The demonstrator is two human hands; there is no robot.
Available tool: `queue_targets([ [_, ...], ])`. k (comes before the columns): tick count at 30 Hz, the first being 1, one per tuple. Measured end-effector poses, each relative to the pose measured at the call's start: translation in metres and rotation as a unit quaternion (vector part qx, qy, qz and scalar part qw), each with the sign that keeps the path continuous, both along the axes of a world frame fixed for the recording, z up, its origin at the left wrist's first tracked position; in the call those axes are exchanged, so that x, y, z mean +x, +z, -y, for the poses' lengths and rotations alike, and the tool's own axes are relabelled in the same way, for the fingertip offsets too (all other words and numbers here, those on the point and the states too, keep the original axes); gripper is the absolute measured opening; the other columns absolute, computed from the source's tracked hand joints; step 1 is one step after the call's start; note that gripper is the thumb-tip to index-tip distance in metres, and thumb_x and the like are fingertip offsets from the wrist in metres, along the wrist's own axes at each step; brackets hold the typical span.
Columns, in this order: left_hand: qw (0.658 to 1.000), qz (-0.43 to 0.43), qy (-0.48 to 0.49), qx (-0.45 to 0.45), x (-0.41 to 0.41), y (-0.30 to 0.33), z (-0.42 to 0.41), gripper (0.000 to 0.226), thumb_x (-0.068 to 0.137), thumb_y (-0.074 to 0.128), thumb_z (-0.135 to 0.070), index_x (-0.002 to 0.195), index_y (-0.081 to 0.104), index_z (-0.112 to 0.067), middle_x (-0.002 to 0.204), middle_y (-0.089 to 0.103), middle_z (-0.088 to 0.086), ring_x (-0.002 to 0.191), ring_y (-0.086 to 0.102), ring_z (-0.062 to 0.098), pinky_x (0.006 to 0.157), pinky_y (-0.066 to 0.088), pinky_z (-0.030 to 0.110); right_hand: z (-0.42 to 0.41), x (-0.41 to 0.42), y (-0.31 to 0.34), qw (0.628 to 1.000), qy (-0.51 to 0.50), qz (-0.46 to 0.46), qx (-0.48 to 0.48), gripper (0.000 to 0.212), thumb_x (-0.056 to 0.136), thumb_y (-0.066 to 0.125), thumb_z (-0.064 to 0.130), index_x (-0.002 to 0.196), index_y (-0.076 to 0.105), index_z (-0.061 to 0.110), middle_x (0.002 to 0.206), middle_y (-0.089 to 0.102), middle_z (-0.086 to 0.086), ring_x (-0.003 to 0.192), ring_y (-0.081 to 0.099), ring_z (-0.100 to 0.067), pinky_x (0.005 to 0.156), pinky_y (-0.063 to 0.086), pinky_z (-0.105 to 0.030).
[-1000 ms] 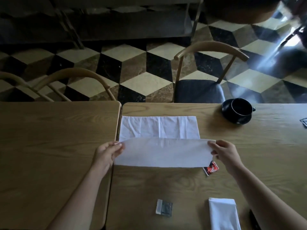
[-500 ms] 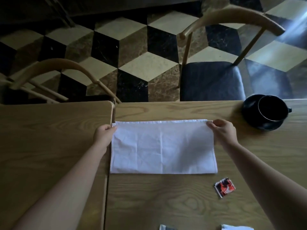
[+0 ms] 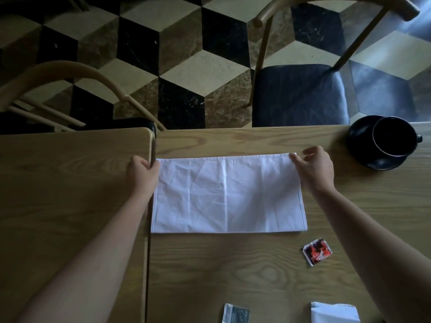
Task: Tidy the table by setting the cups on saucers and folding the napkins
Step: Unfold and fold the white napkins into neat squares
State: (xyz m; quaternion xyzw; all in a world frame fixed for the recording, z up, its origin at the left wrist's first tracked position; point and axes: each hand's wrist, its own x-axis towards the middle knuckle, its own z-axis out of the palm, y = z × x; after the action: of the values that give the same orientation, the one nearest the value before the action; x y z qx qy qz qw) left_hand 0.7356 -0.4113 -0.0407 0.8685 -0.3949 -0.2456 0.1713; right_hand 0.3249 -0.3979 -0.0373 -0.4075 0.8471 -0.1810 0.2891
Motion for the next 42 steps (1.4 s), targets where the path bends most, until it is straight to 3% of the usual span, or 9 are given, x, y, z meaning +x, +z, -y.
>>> queue_targets([
  [2, 0.992, 0.06, -0.108, -0.037, -0.021, 0.012, -0.023, 0.016, 0.088, 0.061, -0.025, 0.086, 0.053, -0.011, 0.081, 0.06, 0.008, 0.071, 0.055, 0.028, 0.064, 0.048, 0.04, -0.018, 0.023, 0.011, 0.998, 0.053, -0.021, -0.042, 0.017, 0.091, 0.063, 0.031, 0.098, 0.061, 0.015, 0.092, 0.063, -0.002, 0.077, 0.055, -0.015, 0.065, 0.038, -0.028],
  [6, 0.95, -0.13, -0.282, 0.018, -0.09, 0.014, -0.111, 0.008, 0.091, 0.05, -0.023, 0.085, 0.056, -0.025, 0.074, 0.063, -0.007, 0.067, 0.061, 0.012, 0.06, 0.049, 0.031, -0.091, 0.118, 0.017, 0.966, 0.191, 0.17, 0.027, 0.007, 0.092, 0.059, 0.017, 0.098, 0.063, 0.017, 0.075, 0.065, 0.006, 0.064, 0.06, -0.014, 0.061, 0.051, -0.033],
  [11, 0.963, -0.213, -0.134, 0.094, -0.107, -0.011, -0.154, 0.029, 0.08, 0.05, 0.001, 0.077, 0.057, -0.027, 0.077, 0.068, -0.01, 0.078, 0.065, 0.014, 0.07, 0.05, 0.023, -0.145, 0.183, 0.005, 0.937, 0.166, 0.287, 0.112, 0.014, 0.088, 0.056, 0.013, 0.1, 0.063, 0.015, 0.087, 0.071, 0.003, 0.079, 0.065, -0.013, 0.065, 0.046, -0.022],
  [15, 0.958, -0.253, -0.056, 0.123, -0.079, -0.014, -0.143, 0.022, 0.087, 0.049, 0.001, 0.082, 0.06, -0.018, 0.079, 0.07, 0.012, 0.071, 0.07, 0.026, 0.068, 0.058, 0.037, -0.143, 0.161, -0.003, 0.947, 0.165, 0.243, 0.133, 0.016, 0.086, 0.057, 0.011, 0.099, 0.066, 0.014, 0.086, 0.068, 0.003, 0.079, 0.061, -0.013, 0.064, 0.04, -0.021],
  [21, 0.958, -0.254, 0.08, 0.102, -0.009, -0.008, -0.134, 0.017, 0.095, 0.039, 0.003, 0.095, 0.056, 0.0, 0.072, 0.061, 0.018, 0.05, 0.061, 0.016, 0.041, 0.049, 0.017, -0.145, 0.066, -0.004, 0.973, 0.106, 0.114, 0.171, 0.011, 0.087, 0.062, 0.01, 0.092, 0.071, 0.01, 0.087, 0.072, -0.007, 0.084, 0.064, -0.025, 0.067, 0.037, -0.027],
  [30, 0.947, -0.256, 0.154, 0.118, -0.039, 0.007, -0.144, 0.011, 0.09, 0.045, -0.003, 0.082, 0.053, -0.006, 0.065, 0.054, 0.012, 0.052, 0.052, 0.021, 0.052, 0.045, 0.028, -0.133, 0.036, 0.012, 0.961, 0.135, 0.067, 0.231, 0.01, 0.083, 0.052, 0.023, 0.081, 0.059, 0.017, 0.077, 0.064, -0.001, 0.077, 0.062, -0.026, 0.059, 0.042, -0.031],
  [35, 0.742, -0.547, 0.302, 0.243, -0.154, 0.031, -0.171, 0.015, 0.09, 0.056, -0.002, 0.075, 0.058, -0.002, 0.059, 0.06, 0.014, 0.049, 0.061, 0.026, 0.048, 0.056, 0.034, -0.058, 0.026, 0.021, 0.969, 0.237, -0.052, 0.043, 0.016, 0.088, 0.06, 0.019, 0.102, 0.067, 0.014, 0.105, 0.069, -0.008, 0.101, 0.06, -0.033, 0.078, 0.045, -0.035],
  [38, 0.603, -0.634, 0.405, 0.264, -0.215, 0.04, -0.166, 0.012, 0.092, 0.06, -0.004, 0.094, 0.054, 0.007, 0.093, 0.062, 0.027, 0.077, 0.065, 0.039, 0.053, 0.06, 0.05, -0.001, 0.026, 0.019, 0.95, 0.295, -0.102, 0.002, 0.036, 0.09, 0.063, 0.018, 0.126, 0.061, 0.015, 0.129, 0.062, -0.008, 0.117, 0.05, -0.035, 0.088, 0.044, -0.041],
  [42, 0.556, -0.633, 0.473, 0.258, -0.262, 0.044, -0.159, 0.038, 0.092, 0.065, -0.008, 0.122, 0.044, 0.001, 0.131, 0.049, 0.024, 0.117, 0.053, 0.044, 0.058, 0.057, 0.053, 0.034, 0.031, 0.007, 0.907, 0.373, -0.169, 0.099, 0.046, 0.088, 0.07, 0.035, 0.128, 0.053, 0.019, 0.127, 0.061, -0.005, 0.123, 0.047, -0.031, 0.094, 0.038, -0.047],
])
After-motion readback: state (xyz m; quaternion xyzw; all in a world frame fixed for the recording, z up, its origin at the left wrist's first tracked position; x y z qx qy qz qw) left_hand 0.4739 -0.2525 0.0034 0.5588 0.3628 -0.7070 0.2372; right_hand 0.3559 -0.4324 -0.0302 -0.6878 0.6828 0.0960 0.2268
